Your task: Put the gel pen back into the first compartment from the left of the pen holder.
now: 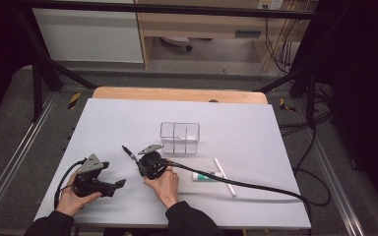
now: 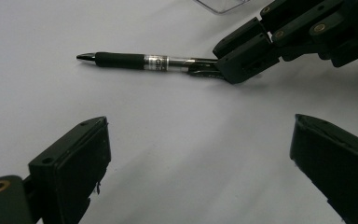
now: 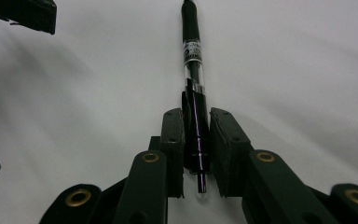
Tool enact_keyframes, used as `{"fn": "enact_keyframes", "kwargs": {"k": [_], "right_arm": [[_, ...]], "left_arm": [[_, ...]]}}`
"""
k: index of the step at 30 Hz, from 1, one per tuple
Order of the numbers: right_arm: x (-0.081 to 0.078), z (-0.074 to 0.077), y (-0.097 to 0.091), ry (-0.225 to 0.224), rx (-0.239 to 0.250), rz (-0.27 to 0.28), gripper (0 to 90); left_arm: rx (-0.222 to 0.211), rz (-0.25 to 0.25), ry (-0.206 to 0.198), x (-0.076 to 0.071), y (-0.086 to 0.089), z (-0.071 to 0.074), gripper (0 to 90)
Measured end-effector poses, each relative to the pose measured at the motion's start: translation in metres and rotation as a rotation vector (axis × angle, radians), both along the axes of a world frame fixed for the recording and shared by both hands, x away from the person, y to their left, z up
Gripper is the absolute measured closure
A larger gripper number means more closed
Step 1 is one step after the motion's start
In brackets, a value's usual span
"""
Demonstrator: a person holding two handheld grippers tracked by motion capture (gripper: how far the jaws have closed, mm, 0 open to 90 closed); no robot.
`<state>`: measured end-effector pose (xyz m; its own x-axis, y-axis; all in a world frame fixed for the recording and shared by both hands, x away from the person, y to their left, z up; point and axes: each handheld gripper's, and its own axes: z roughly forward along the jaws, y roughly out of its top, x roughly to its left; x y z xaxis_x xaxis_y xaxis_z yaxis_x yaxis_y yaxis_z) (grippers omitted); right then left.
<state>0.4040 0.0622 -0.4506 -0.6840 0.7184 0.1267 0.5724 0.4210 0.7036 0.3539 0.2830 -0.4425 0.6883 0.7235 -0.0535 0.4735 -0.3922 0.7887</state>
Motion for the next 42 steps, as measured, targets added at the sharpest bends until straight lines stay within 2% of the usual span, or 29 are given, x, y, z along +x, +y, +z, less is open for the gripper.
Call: {"fn": "enact_keyframes", "kwargs": {"k": [2,3,4,5,10,16,19,24,26,32,39,42], "right_arm": [[0.001,0.001,-0.001,0.005,0.007,0.008,78.9],[0.001,0.004,-0.002,0.025,0.039,0.02,79.6],[0.001,0.005,-0.002,0.021,0.011,0.022,79.6],[0.002,0.004,-0.003,0.027,0.006,0.024,79.6],[0.002,0.004,-0.005,0.021,-0.002,0.043,79.7],[0.001,0.009,-0.013,0.038,0.005,0.058,79.8],[-0.004,0.015,-0.025,0.039,0.006,0.072,79.8],[-0.014,0.017,-0.041,0.03,-0.003,0.085,79.7],[-0.023,0.018,-0.054,0.047,0.008,0.088,79.6],[-0.033,0.016,-0.073,0.061,0.002,0.095,79.5],[-0.033,0.006,-0.079,0.069,-0.013,0.109,79.1],[-0.033,0.007,-0.079,0.059,-0.016,0.121,77.5]], "left_arm": [[-0.001,0.0,0.0,0.0,0.0,0.0,5.2],[-0.001,0.0,0.0,0.0,0.0,0.0,5.3],[-0.001,0.0,0.0,0.0,0.0,0.0,5.3],[0.001,-0.001,0.0,0.0,0.0,0.0,5.3],[0.002,-0.002,0.001,0.0,0.0,0.0,5.3],[0.0,-0.003,-0.001,0.0,0.0,0.0,5.3],[0.001,-0.002,-0.001,0.0,0.0,0.0,5.3],[0.002,-0.003,-0.003,0.0,0.0,0.001,5.3],[0.002,-0.002,-0.002,0.0,0.0,0.001,5.3],[0.005,-0.005,-0.001,0.0,-0.001,0.0,5.3],[0.005,-0.003,0.001,0.0,-0.001,0.0,5.3],[0.004,-0.004,-0.001,0.0,-0.001,0.0,5.3]]}}
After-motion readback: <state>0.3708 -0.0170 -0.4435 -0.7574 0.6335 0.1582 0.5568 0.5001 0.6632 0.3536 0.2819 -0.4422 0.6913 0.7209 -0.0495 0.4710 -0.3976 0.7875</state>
